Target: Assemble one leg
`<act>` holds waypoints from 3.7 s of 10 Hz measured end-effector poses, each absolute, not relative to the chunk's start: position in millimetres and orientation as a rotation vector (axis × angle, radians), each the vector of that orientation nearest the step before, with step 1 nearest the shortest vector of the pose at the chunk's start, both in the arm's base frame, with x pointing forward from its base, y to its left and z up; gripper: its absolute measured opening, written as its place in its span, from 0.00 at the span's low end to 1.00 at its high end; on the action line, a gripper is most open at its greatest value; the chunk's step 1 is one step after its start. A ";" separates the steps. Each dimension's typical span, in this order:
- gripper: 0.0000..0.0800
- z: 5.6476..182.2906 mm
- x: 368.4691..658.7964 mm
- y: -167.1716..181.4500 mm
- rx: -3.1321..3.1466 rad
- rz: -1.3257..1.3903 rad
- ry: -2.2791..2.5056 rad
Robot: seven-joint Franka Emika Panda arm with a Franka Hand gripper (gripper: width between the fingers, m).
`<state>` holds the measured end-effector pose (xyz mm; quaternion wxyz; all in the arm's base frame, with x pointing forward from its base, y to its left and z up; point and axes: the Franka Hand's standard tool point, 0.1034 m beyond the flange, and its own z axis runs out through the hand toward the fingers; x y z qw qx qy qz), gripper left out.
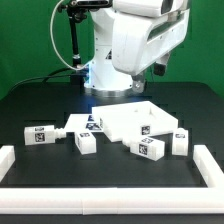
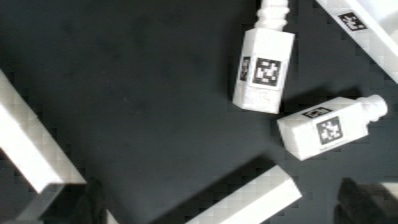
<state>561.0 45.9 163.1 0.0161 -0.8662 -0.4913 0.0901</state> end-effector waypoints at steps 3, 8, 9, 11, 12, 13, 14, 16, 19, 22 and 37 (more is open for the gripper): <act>0.81 148.5 557.3 46.7 -2.691 0.126 -1.605; 0.81 120.5 536.5 51.5 -2.711 0.005 -1.620; 0.81 119.7 536.0 51.4 -2.710 0.007 -1.619; 0.81 103.9 526.3 53.0 -2.745 -0.014 -1.557; 0.81 82.8 510.8 54.9 -2.762 -0.010 -1.507; 0.81 65.3 503.2 55.9 -2.770 0.000 -1.471; 0.81 50.9 502.3 57.0 -2.768 -0.015 -1.467; 0.81 25.4 497.0 57.8 -2.762 -0.021 -1.457; 0.81 13.7 497.9 58.9 -2.763 -0.054 -1.455; 0.53 13.5 497.6 58.9 -2.763 -0.052 -1.455; 0.36 92.3 461.9 -34.0 -2.818 -0.036 -1.483</act>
Offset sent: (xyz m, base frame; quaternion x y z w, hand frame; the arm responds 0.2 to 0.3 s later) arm -0.0313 0.0183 -0.0268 -0.0473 0.1009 0.0087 0.9937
